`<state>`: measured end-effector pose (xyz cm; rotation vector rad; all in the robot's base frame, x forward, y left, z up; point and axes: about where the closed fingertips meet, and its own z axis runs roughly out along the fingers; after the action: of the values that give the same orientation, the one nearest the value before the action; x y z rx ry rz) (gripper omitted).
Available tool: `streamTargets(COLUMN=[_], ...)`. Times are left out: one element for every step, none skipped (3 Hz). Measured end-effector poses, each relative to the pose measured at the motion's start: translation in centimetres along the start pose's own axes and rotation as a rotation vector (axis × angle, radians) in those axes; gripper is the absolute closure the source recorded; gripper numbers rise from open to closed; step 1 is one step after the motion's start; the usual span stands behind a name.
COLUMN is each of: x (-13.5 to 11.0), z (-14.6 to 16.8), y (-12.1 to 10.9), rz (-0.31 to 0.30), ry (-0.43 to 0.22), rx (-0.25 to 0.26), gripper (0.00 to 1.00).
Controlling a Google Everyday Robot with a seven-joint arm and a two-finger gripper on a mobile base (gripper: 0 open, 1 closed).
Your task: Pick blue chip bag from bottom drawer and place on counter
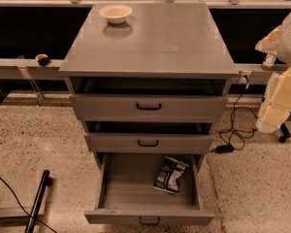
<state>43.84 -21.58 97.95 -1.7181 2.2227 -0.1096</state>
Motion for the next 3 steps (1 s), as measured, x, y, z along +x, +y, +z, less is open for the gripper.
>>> streamTargets(x=[0.0,-0.1,0.2], z=[0.0,0.3,5.9], y=[0.0,0.0,0.9], rz=[0.000,-0.007,-0.041], ry=[0.000,0.014,-0.014], rx=[0.000,-0.017,-0.135], gripper=[0.00,0.00,0.00])
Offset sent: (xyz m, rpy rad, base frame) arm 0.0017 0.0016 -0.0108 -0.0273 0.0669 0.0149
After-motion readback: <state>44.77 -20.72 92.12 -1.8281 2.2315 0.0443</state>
